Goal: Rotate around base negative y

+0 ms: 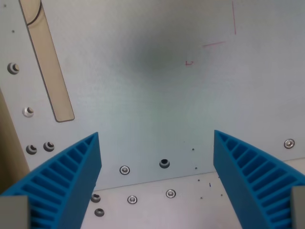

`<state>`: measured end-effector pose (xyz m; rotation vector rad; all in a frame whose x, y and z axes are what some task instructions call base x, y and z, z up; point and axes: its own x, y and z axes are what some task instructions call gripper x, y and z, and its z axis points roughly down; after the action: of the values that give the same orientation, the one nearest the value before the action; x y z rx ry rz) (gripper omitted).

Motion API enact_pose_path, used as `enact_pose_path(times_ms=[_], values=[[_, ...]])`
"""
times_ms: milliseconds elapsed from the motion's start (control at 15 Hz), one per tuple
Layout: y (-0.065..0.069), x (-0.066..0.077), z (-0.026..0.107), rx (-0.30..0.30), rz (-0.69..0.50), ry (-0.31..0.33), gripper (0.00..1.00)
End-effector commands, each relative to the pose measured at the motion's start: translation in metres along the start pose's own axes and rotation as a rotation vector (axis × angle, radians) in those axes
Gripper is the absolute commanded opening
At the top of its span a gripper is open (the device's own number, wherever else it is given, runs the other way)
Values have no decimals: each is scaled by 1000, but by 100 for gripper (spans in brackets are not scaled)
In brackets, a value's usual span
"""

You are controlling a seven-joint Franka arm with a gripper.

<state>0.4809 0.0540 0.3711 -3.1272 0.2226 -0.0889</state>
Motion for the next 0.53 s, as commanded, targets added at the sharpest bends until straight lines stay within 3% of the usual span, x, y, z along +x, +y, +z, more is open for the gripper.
enact_pose_path(times_ms=[67,533], values=[[3,-13,0,27,0,226,100],[3,-13,0,38,0,307,100]])
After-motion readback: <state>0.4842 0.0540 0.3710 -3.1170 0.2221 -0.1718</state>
